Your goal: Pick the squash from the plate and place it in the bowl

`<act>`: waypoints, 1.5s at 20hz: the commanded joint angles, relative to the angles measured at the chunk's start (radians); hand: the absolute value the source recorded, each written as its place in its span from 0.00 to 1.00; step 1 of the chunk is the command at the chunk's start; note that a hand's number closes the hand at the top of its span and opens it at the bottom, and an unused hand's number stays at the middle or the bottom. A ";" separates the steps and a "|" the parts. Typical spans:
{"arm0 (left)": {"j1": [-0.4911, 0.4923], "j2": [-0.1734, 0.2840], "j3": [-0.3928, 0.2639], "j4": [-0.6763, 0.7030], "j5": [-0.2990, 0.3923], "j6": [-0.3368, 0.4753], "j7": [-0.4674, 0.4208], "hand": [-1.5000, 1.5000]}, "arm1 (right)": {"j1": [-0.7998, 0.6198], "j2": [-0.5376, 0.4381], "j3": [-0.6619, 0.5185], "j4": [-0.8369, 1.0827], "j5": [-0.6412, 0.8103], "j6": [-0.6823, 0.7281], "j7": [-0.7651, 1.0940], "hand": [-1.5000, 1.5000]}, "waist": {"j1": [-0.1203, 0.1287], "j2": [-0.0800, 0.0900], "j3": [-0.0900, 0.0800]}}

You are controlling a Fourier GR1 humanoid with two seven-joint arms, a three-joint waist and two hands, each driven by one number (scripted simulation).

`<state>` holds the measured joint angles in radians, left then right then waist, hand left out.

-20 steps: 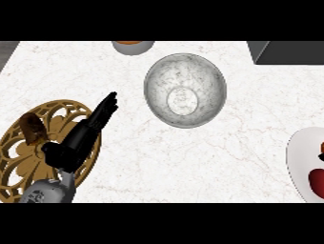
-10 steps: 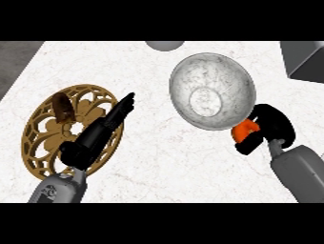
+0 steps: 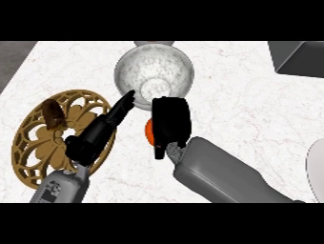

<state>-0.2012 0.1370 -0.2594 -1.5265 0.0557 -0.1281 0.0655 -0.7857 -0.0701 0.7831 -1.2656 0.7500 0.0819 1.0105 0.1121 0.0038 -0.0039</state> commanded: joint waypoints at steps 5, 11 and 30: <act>-0.018 0.006 0.031 0.000 0.010 0.004 0.026 0.50 | -0.247 0.068 0.066 -0.048 0.110 -0.232 0.226 1.00 | -0.047 -0.004 0.003; 0.016 0.014 0.051 -0.010 0.003 0.018 0.006 0.50 | -0.290 0.069 -0.010 -0.019 0.129 -0.393 0.234 1.00 | -0.065 -0.001 0.003; 0.063 0.016 0.061 -0.075 -0.026 0.014 0.020 0.50 | -0.247 0.037 -0.283 0.438 0.209 -0.330 -0.080 1.00 | -0.088 0.006 0.004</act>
<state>-0.1233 0.1497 -0.1996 -1.5962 0.0401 -0.1175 0.0638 -1.0627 -0.0480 0.5611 -0.9405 1.0312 -0.2683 0.9814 0.0148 0.0029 0.0000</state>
